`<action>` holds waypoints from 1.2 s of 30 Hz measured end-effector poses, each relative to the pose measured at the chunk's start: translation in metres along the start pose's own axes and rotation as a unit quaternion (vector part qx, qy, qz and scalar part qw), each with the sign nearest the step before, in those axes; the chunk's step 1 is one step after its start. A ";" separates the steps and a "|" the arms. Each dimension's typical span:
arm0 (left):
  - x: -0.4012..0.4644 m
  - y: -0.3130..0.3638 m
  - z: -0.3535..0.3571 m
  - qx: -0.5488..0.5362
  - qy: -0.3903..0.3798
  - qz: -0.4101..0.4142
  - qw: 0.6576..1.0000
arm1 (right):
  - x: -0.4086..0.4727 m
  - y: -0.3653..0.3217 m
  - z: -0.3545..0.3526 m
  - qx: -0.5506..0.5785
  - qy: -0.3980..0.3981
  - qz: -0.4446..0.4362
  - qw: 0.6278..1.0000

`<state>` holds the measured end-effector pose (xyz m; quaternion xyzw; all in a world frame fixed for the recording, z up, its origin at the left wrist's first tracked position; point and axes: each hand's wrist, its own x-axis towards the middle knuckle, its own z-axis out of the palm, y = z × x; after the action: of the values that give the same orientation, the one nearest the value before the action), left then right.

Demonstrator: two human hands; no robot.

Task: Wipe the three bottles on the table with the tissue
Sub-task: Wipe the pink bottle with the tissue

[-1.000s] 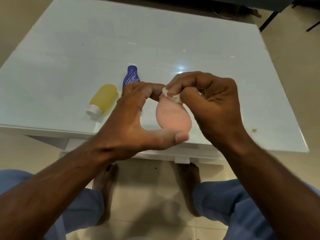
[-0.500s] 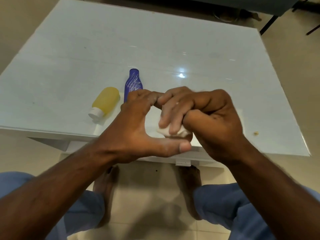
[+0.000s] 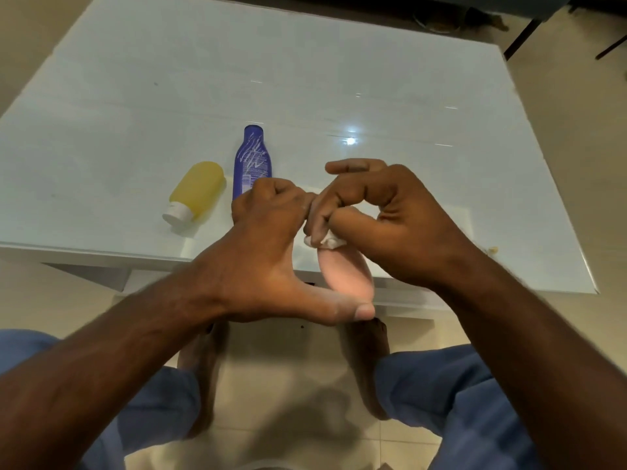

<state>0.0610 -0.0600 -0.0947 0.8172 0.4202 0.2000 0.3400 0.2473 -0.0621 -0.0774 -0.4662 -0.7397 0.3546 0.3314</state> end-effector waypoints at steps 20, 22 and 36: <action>-0.001 0.003 -0.006 0.035 -0.055 0.037 0.997 | -0.003 -0.006 0.005 -0.074 -0.100 -0.044 0.991; -0.001 0.004 -0.006 0.038 -0.060 0.028 0.997 | -0.003 -0.006 0.003 -0.092 -0.093 -0.041 0.991; -0.001 0.007 -0.010 -0.229 -0.041 -0.009 0.972 | 0.000 0.008 -0.021 -0.047 0.100 -0.072 0.991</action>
<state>0.0579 -0.0603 -0.0823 0.7212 0.3563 0.2538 0.5371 0.2679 -0.0548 -0.0733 -0.4597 -0.7505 0.2462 0.4060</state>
